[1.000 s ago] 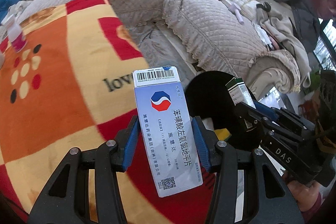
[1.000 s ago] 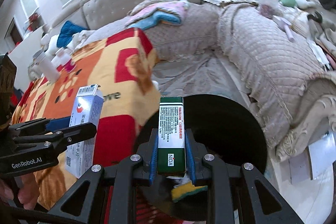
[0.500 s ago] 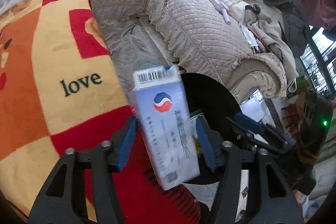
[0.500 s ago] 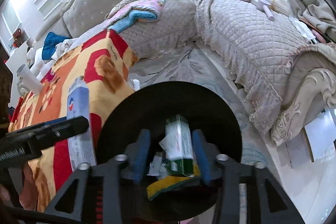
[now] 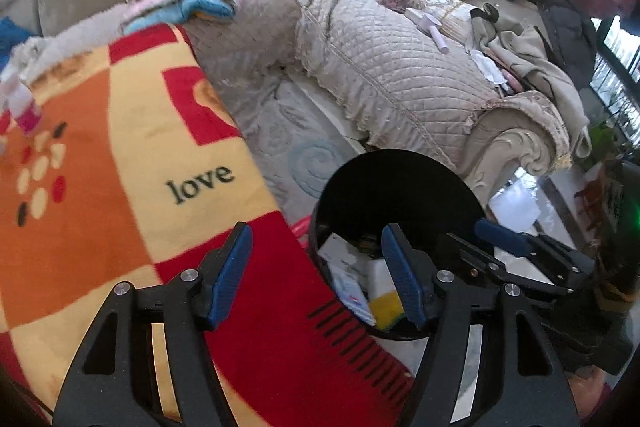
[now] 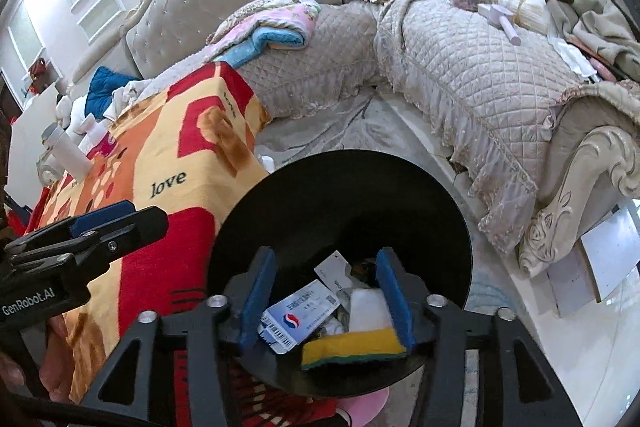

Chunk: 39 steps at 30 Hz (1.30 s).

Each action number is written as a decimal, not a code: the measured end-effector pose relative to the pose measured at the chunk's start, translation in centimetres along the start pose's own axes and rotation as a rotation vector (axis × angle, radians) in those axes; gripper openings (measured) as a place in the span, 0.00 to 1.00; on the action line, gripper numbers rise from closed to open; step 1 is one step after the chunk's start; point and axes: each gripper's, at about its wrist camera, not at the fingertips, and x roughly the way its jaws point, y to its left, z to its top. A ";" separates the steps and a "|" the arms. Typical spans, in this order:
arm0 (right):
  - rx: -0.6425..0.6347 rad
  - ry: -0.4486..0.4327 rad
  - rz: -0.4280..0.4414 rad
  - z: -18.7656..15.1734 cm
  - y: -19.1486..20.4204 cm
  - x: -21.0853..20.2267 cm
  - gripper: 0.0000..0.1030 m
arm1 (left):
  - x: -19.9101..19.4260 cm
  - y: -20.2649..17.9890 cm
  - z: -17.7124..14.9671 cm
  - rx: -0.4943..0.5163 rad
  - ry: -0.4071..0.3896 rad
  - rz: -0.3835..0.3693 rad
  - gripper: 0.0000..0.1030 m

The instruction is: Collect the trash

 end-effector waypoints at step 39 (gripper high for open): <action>-0.002 -0.165 -0.080 0.0 4.4 -5.8 0.74 | -6.8 2.6 -2.4 -0.006 -0.198 0.132 0.64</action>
